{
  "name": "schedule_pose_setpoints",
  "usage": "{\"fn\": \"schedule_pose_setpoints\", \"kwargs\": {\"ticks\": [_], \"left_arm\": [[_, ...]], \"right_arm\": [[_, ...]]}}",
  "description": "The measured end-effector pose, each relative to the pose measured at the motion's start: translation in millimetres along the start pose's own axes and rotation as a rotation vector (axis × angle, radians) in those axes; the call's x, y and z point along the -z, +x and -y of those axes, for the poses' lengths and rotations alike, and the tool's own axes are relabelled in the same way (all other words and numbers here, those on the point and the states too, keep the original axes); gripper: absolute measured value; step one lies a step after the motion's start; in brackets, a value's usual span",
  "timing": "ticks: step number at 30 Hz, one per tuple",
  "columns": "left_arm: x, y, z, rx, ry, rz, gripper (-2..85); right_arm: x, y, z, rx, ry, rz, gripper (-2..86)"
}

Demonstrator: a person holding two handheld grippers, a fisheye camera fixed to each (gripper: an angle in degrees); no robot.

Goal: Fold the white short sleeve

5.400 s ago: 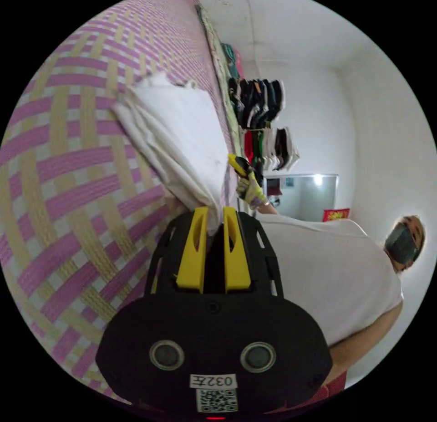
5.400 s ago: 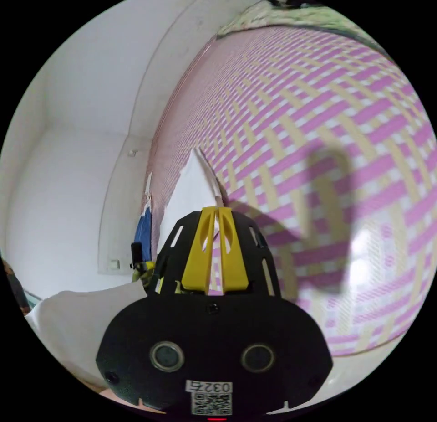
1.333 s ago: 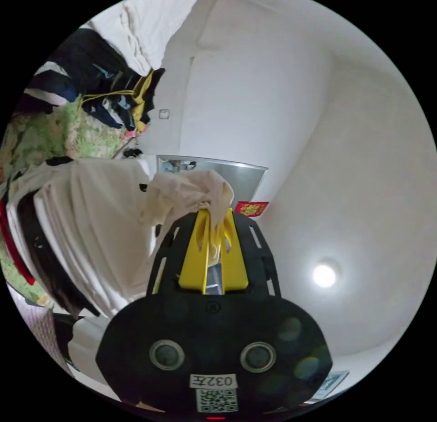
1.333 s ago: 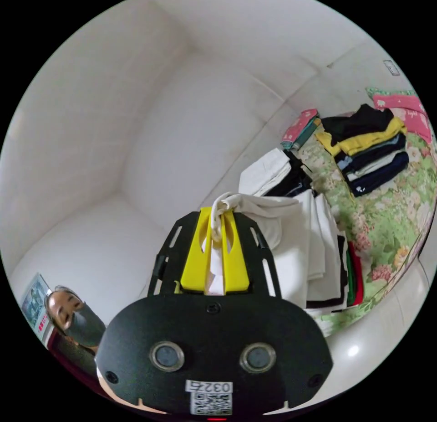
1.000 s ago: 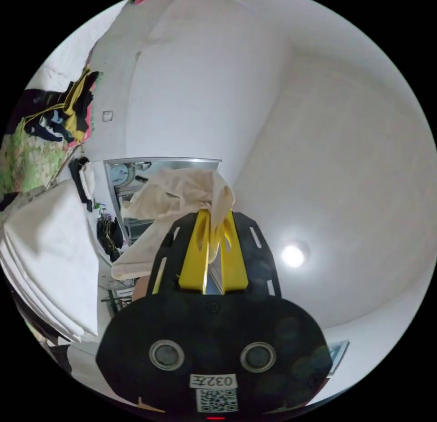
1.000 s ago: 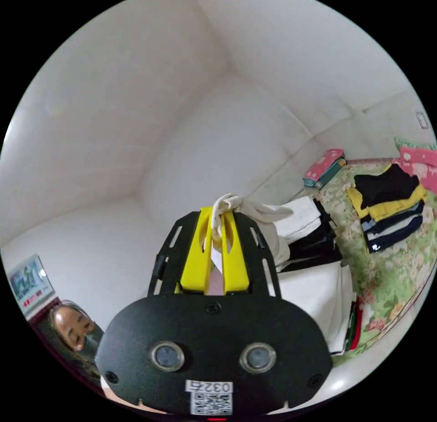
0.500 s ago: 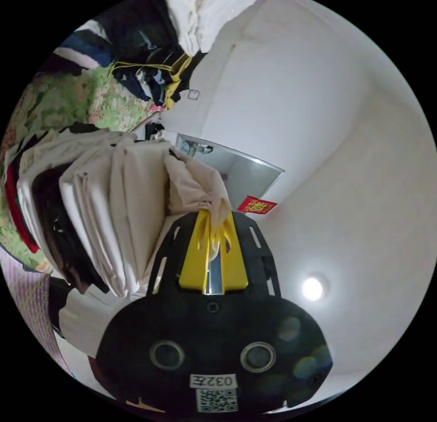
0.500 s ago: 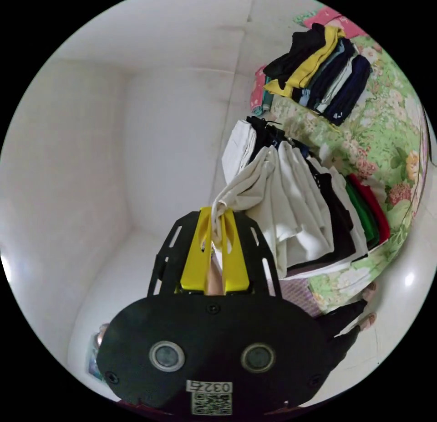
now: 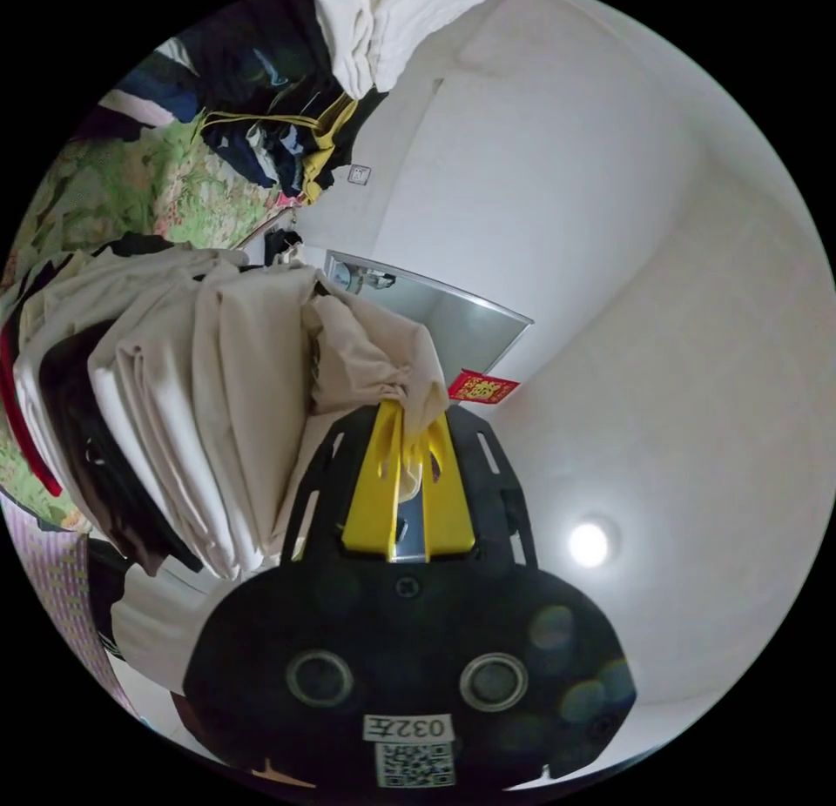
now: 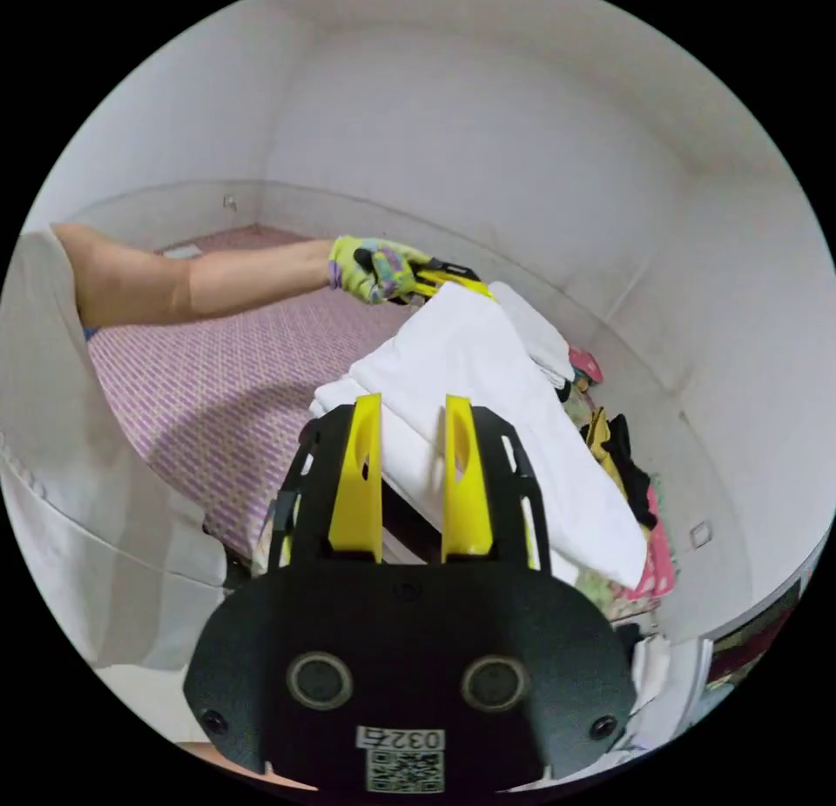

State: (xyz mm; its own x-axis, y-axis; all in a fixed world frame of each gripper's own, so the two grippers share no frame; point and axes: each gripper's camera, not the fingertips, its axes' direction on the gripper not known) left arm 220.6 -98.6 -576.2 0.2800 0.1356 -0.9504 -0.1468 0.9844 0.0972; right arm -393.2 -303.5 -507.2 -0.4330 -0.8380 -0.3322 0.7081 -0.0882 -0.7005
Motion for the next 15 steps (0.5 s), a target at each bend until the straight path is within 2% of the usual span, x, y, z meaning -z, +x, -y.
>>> {"fn": "schedule_pose_setpoints", "kwargs": {"ticks": [2,7,15], "left_arm": [[3,-2,-1,-0.002,-0.005,0.0,-1.0],[9,-10,-4,0.003,-0.006,-0.014,-1.1],[11,-16,-10,0.005,-0.021,-0.021,-1.1]], "right_arm": [[-21,-38,24,0.099,-0.063,-0.064,10.3],[-40,-59,51,0.153,-0.177,-0.019,11.4],[-31,-70,73,0.179,-0.231,-0.085,0.5]]}}
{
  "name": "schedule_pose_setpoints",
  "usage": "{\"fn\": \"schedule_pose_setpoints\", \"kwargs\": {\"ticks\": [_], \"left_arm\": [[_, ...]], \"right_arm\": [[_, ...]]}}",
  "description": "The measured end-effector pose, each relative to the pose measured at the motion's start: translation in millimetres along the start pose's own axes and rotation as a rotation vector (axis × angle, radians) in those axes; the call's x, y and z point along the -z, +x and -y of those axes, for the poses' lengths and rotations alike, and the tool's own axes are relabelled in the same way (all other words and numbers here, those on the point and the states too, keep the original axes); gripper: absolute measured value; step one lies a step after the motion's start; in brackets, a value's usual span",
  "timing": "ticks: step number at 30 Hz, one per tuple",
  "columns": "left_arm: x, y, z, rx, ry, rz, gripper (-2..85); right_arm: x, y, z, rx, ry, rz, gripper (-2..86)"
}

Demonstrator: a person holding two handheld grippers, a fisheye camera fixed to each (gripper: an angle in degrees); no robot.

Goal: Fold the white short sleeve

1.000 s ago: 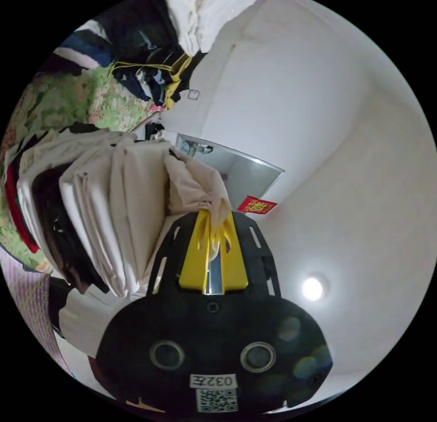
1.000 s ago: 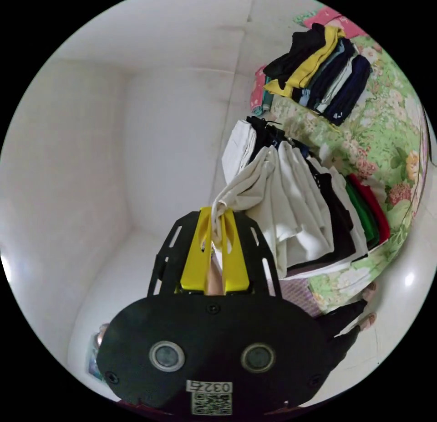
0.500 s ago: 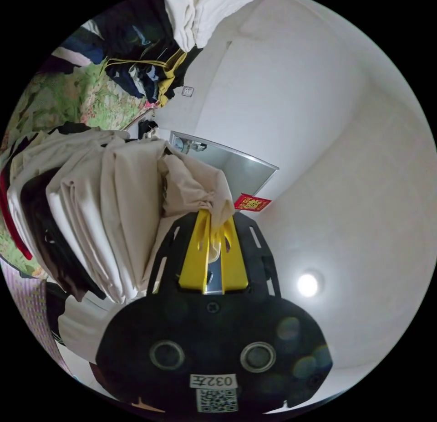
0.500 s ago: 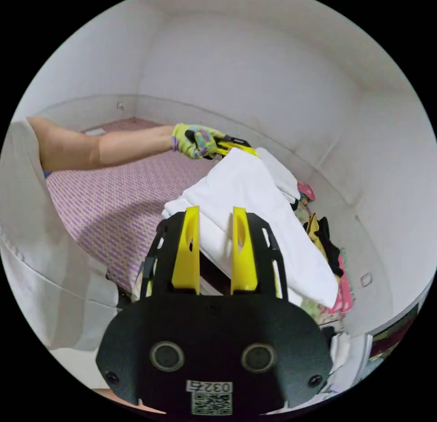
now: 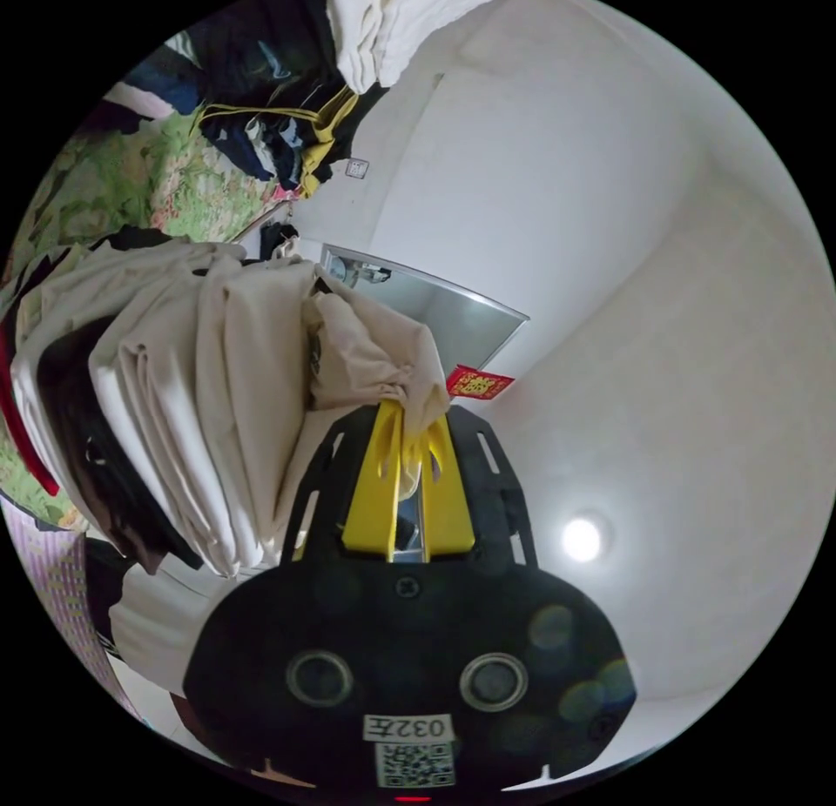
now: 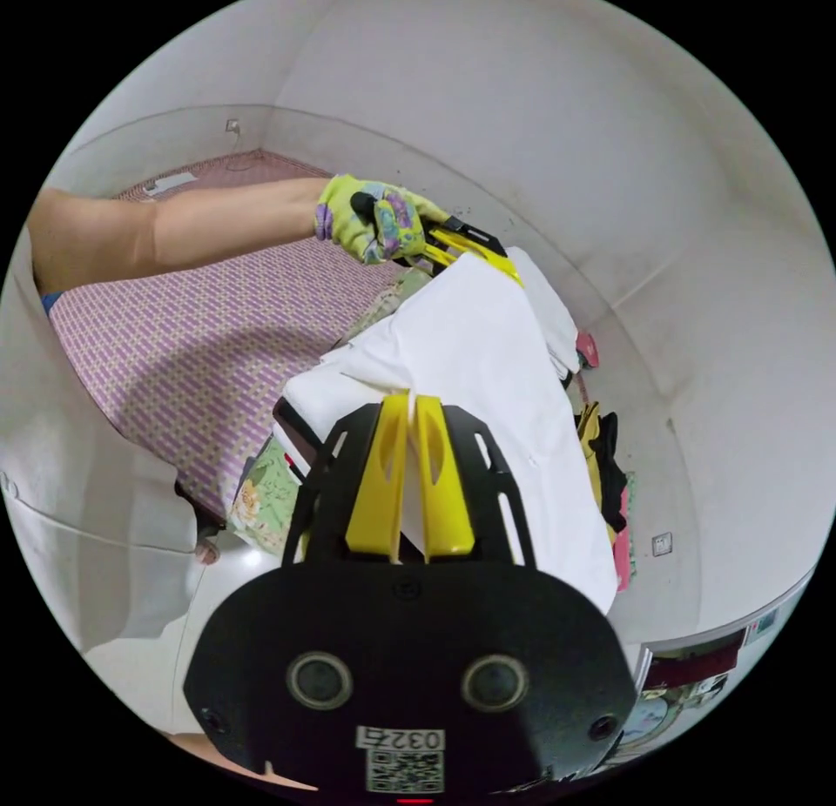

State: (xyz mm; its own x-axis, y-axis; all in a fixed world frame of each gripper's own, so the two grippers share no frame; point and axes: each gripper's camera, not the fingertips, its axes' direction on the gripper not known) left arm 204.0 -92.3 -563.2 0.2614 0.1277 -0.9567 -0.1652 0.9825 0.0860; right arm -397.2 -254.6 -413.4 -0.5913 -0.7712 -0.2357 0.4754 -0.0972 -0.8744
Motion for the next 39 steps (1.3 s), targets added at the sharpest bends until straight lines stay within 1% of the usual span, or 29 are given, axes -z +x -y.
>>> {"fn": "schedule_pose_setpoints", "kwargs": {"ticks": [3,6,8,10,12,13,15,16,17,18,20,21,22,23,24,26,28,30,32,34,35,37,39], "left_arm": [[-2,3,-5,-0.012,0.001,0.02,-1.1],[-5,21,-8,-0.101,-0.04,0.119,-1.0],[-10,35,-14,-0.19,-0.117,0.219,-0.9],[-12,36,-24,-0.209,-0.137,0.291,-0.8],[-10,29,-34,-0.195,-0.136,0.375,-0.8],[-8,22,-41,-0.178,-0.144,0.42,-0.8],[-1,14,-53,-0.153,-0.14,0.464,-0.6],[6,12,-61,-0.139,-0.11,0.516,-0.5],[13,14,-68,-0.135,-0.075,0.573,-0.3],[16,15,-70,-0.138,-0.059,0.586,-0.3],[23,15,-77,-0.153,-0.037,0.528,-0.2],[22,14,-77,-0.15,-0.042,0.504,-0.2],[20,9,-77,-0.14,-0.056,0.464,-0.2],[16,3,-76,-0.119,-0.065,0.434,-0.2],[15,1,-77,-0.114,-0.064,0.416,-0.2],[6,-3,-81,-0.122,-0.076,0.367,-0.2],[0,-3,-86,-0.126,-0.074,0.386,-0.3],[-8,0,-92,-0.134,-0.076,0.415,-0.4],[-22,5,-101,-0.148,-0.08,0.434,-0.5],[-31,10,-110,-0.167,-0.082,0.454,-0.5],[-37,13,-117,-0.175,-0.077,0.474,-0.6],[-44,20,-130,-0.201,-0.063,0.494,-0.7],[-53,31,-144,-0.262,-0.066,0.504,-0.7]], "right_arm": [[11,0,-2,0.009,-0.01,0.001,-0.5],[60,8,-15,-0.052,0.141,0.014,-0.7],[95,9,-33,-0.078,0.262,0.033,-0.5],[96,2,-46,-0.049,0.255,0.038,0.1],[77,-1,-59,-0.036,0.169,0.094,2.1],[64,3,-68,-0.047,0.088,0.143,3.3],[68,17,-93,-0.103,0.117,0.195,4.1],[79,37,-113,-0.184,0.169,0.206,4.2],[89,62,-136,-0.3,0.216,0.174,4.7],[93,76,-148,-0.365,0.228,0.157,4.9],[98,135,-193,-0.655,0.198,0.069,6.3],[97,149,-205,-0.716,0.189,0.06,6.5],[95,175,-228,-0.815,0.178,0.092,7.6],[88,199,-250,-0.905,0.162,0.174,9.3],[84,210,-262,-0.946,0.163,0.232,9.6],[70,241,-304,-1.054,0.194,0.437,10.3],[62,255,-328,-1.115,0.181,0.466,10.3],[50,265,-340,-1.125,0.137,0.503,10.3],[38,274,-345,-1.106,0.138,0.575,9.8],[32,277,-343,-1.089,0.122,0.602,8.8],[29,277,-339,-1.065,0.09,0.606,5.7],[34,272,-332,-1.01,0.055,0.568,2.4],[45,268,-330,-0.978,0.043,0.525,0.9]]}}
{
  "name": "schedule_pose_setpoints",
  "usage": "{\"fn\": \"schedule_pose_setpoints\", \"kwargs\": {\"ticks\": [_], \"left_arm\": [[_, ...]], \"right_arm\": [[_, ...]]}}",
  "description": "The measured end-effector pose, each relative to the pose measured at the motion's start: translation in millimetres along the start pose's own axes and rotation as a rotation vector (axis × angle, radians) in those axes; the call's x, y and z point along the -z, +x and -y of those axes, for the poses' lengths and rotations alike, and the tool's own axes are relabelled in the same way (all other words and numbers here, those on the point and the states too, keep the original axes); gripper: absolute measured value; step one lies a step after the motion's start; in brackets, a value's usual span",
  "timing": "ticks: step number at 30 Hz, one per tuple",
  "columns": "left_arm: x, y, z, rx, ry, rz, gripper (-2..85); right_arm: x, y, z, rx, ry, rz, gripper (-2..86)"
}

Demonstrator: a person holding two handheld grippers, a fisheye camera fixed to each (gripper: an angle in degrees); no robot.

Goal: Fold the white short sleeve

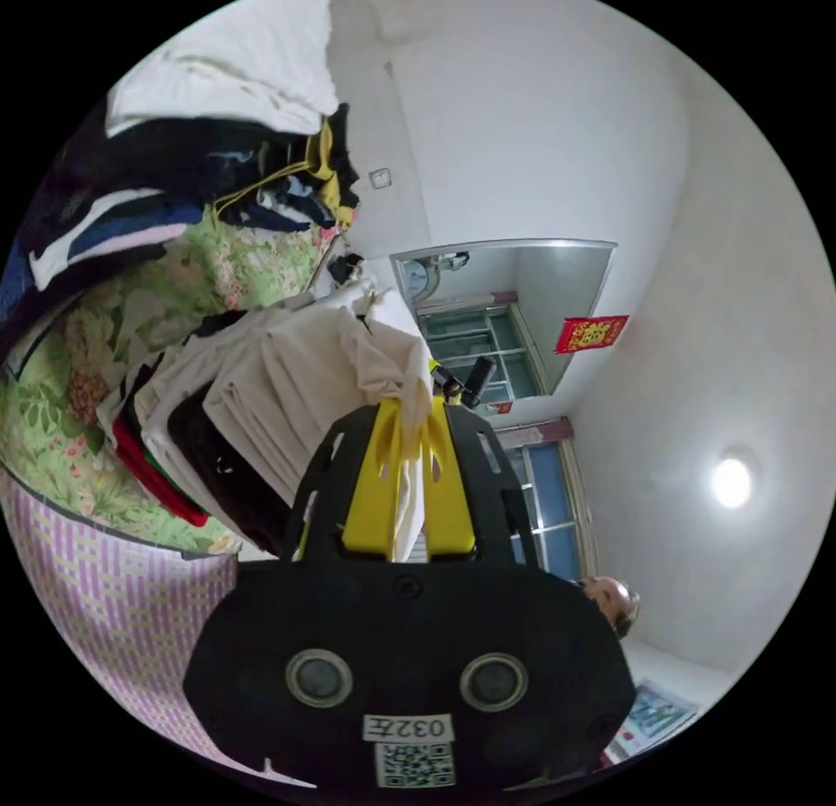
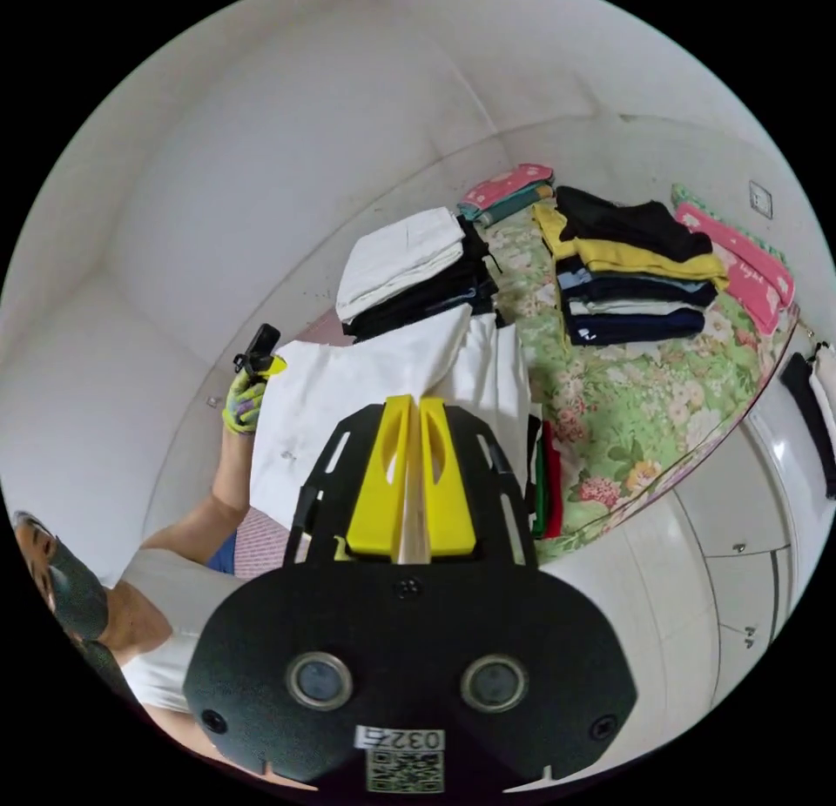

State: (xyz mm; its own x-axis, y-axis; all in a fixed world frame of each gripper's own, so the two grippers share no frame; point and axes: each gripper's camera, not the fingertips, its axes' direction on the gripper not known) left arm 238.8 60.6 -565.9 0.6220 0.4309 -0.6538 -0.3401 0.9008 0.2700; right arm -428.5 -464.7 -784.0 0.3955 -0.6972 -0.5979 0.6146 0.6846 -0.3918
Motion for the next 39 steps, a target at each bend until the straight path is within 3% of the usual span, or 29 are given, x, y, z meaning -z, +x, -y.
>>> {"fn": "schedule_pose_setpoints", "kwargs": {"ticks": [4,8,10,12,14,16,19,23,27,32,39], "left_arm": [[-6,27,-28,-0.072,0.085,0.089,-0.4],[-27,-10,-53,0.102,0.093,0.062,-0.4],[-21,-7,-76,0.097,0.162,0.013,-0.4],[-10,19,-105,0.043,0.265,0.12,-0.7],[-17,79,-156,-0.097,0.411,0.329,-0.9],[-47,130,-202,-0.3,0.479,0.396,-0.9],[-132,187,-272,-0.629,0.502,0.466,-0.9],[-265,200,-327,-0.959,0.48,0.557,-0.9],[-348,177,-321,-0.843,0.348,0.869,-0.9],[-366,115,-321,-0.821,0.474,0.61,-1.0],[-432,118,-322,-0.887,0.455,0.748,-0.9]], "right_arm": [[35,-22,-20,0.053,0.13,-0.084,0.5],[18,-22,-32,0.009,0.019,-0.148,6.6],[36,-31,-47,-0.009,0.11,-0.212,7.3],[56,-54,-63,0.016,0.2,-0.275,7.0],[66,-91,-80,0.102,0.244,-0.247,6.5],[63,-124,-96,0.191,0.27,-0.257,5.6],[37,-176,-128,0.368,0.307,-0.394,2.5],[-11,-199,-160,0.381,0.394,-0.533,-0.6],[-46,-214,-175,0.441,0.416,-0.623,-0.9],[-56,-216,-180,0.379,0.451,-0.531,-1.0],[-57,-273,-157,0.38,0.317,-0.525,-1.0]]}}
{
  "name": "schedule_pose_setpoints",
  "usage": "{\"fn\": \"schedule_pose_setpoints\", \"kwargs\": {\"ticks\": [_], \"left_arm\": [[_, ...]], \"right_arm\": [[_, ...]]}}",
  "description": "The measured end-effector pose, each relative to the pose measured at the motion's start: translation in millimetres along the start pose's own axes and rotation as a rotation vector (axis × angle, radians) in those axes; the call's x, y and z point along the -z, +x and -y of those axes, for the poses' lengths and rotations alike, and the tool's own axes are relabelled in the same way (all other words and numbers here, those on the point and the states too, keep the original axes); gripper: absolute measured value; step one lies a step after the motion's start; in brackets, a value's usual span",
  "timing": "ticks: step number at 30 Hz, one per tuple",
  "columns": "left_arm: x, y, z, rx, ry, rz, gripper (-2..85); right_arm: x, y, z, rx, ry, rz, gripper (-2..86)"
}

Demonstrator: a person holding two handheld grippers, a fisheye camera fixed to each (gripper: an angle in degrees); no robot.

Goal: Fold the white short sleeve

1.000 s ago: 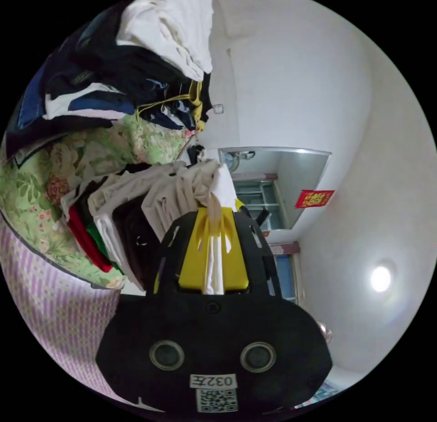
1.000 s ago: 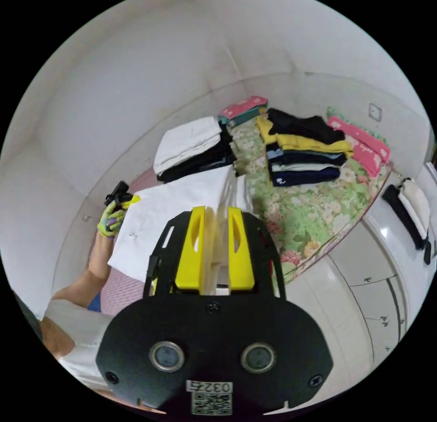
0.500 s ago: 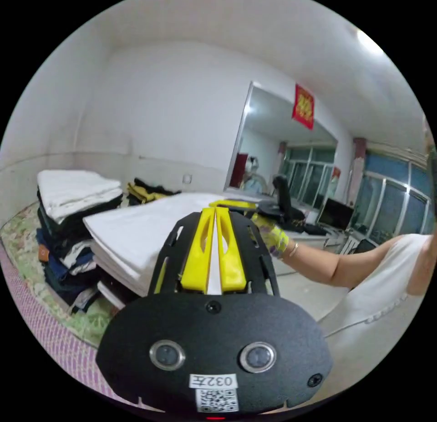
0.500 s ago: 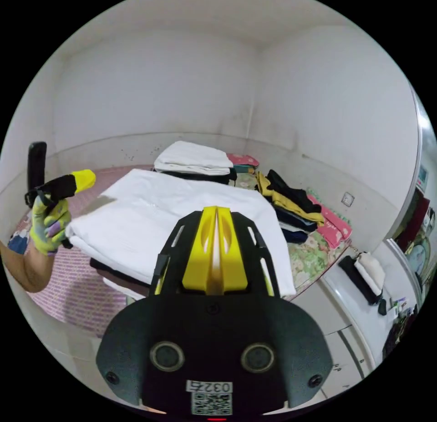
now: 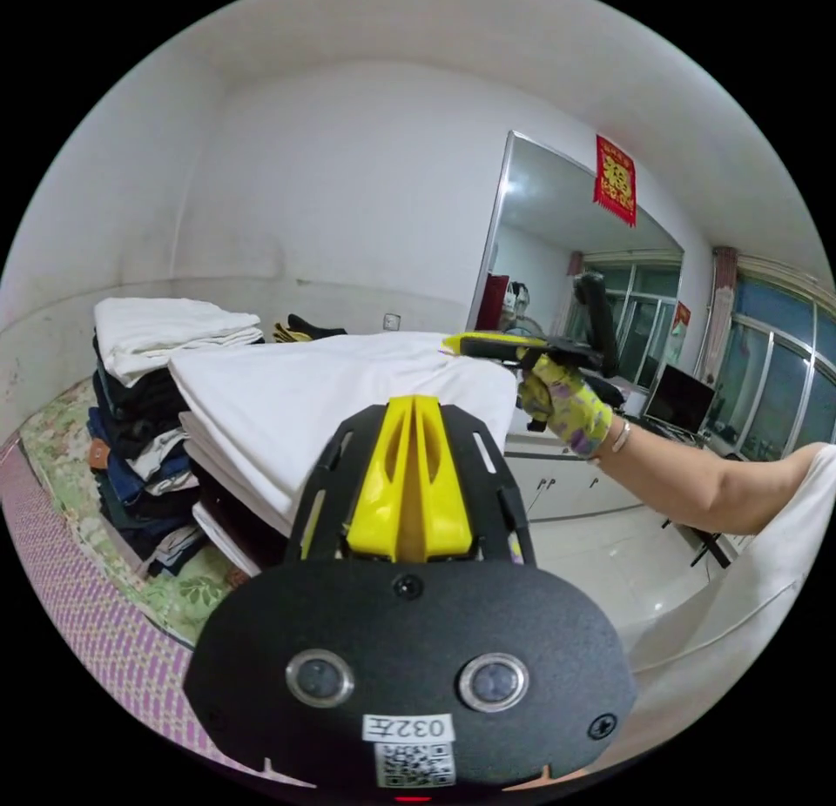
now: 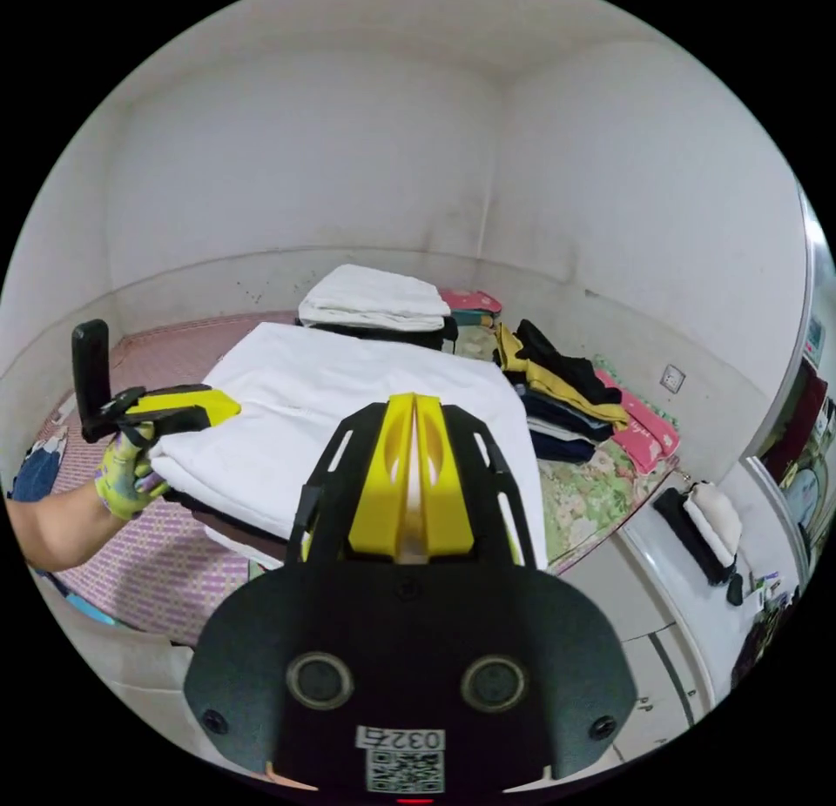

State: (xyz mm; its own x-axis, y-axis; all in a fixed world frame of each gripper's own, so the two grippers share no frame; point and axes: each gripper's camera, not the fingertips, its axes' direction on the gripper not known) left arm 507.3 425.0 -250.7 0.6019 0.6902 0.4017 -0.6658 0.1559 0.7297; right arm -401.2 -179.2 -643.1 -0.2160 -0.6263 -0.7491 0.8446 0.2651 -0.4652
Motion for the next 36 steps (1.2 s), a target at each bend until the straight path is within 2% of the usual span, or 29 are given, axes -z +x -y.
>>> {"fn": "schedule_pose_setpoints", "kwargs": {"ticks": [3,5,9,12,15,17,19,23,27,29,32,36], "left_arm": [[-22,12,-1,-0.019,0.001,0.023,-0.9],[-19,24,-10,-0.021,0.123,0.05,-0.9],[-13,47,-49,0.019,0.21,0.046,-0.9],[-39,63,-128,0.1,0.11,0.008,-0.9],[-93,75,-254,0.263,-0.211,0.017,-0.9],[-112,86,-378,0.526,-0.409,0.007,-0.9],[-102,99,-466,0.756,-0.462,0.011,-0.9],[-46,144,-623,1.163,-0.562,0.204,-0.9],[-7,182,-718,1.443,-0.483,0.285,-0.9],[6,210,-771,1.591,-0.361,0.318,-0.9],[6,243,-826,1.714,-0.224,0.333,-0.9],[-8,275,-878,1.777,-0.144,0.302,-0.9]], "right_arm": [[47,-25,6,-0.008,0.157,-0.01,-1.0],[85,-54,-2,0.01,0.27,0.021,-1.0],[97,-113,-38,0.108,0.262,0.172,-1.0],[66,-173,-88,0.192,0.129,0.275,-1.0],[6,-225,-149,0.147,-0.114,0.396,-1.0],[-42,-265,-196,0.076,-0.327,0.535,-1.0],[-64,-298,-223,0.061,-0.44,0.594,-1.0],[-105,-379,-260,0.073,-0.667,0.735,-1.0],[-131,-459,-265,0.162,-0.823,0.836,-1.0],[-138,-518,-252,0.294,-0.861,0.883,-1.0],[-145,-594,-228,0.449,-0.892,0.919,-1.0],[-157,-684,-196,0.555,-0.914,0.933,-1.0]]}}
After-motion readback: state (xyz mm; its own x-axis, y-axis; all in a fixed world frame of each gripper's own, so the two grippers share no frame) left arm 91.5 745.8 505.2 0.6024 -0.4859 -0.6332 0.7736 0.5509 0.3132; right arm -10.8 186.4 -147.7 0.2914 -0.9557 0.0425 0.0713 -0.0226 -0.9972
